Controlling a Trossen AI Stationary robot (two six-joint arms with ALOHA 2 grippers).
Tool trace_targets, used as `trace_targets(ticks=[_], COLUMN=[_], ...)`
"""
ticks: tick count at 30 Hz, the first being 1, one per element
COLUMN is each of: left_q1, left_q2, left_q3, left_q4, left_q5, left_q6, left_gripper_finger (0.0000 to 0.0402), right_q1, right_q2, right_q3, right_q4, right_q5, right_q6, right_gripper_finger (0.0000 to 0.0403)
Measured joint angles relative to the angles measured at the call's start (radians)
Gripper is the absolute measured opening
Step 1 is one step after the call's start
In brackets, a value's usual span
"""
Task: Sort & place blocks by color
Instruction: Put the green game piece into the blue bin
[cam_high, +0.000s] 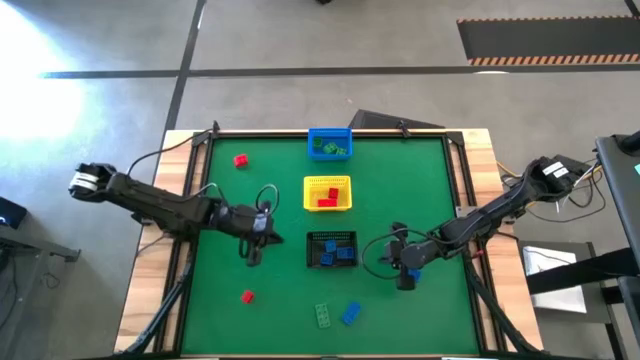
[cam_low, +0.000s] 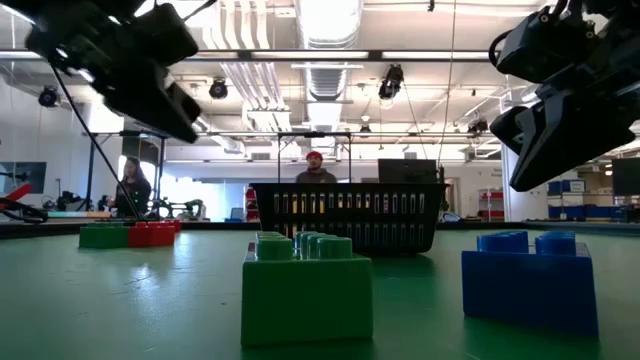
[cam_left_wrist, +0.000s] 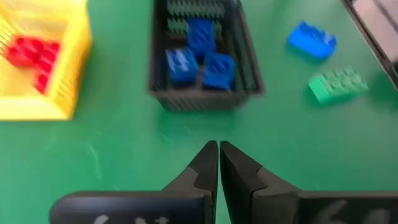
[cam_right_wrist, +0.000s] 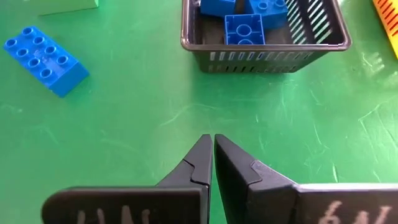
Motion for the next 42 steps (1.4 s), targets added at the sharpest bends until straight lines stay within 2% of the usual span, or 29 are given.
trace_targets(ticks=[12, 18, 25, 29, 36, 39, 42], left_q1=[-0.177, -0.212, -0.238, -0.257, -0.294, -0.314, -0.318], left_q2=[0.014, 0.014, 0.013, 0.014, 0.014, 0.014, 0.014], left_q3=[0.025, 0.096, 0.155, 0.158, 0.122, 0.117, 0.116], left_q4=[-0.132, -0.291, -0.483, -0.584, -0.649, -0.648, -0.648], left_q5=[-0.146, -0.154, -0.149, -0.097, -0.038, -0.042, -0.127], left_q6=[-0.126, -0.16, -0.268, -0.305, -0.397, -0.387, -0.364], left_gripper_finger=[0.0, 0.0006, 0.0071, 0.0117, 0.0179, 0.0199, 0.0215], right_q1=[0.0, 0.0, 0.0, 0.0, 0.0, 0.0, 0.0], right_q2=[0.0, 0.0, 0.005, 0.018, 0.048, 0.061, 0.072], right_q3=[-0.001, -0.001, -0.003, -0.004, -0.004, -0.005, -0.005], right_q4=[0.005, 0.005, 0.034, 0.034, 0.052, 0.053, 0.057], right_q5=[0.0, 0.002, 0.002, 0.002, 0.002, 0.002, 0.002], right_q6=[0.001, 0.001, 0.0, 0.0, 0.0, 0.0, -0.001], right_gripper_finger=[0.0009, 0.0009, 0.0009, 0.0009, 0.0009, 0.0009, 0.0009])
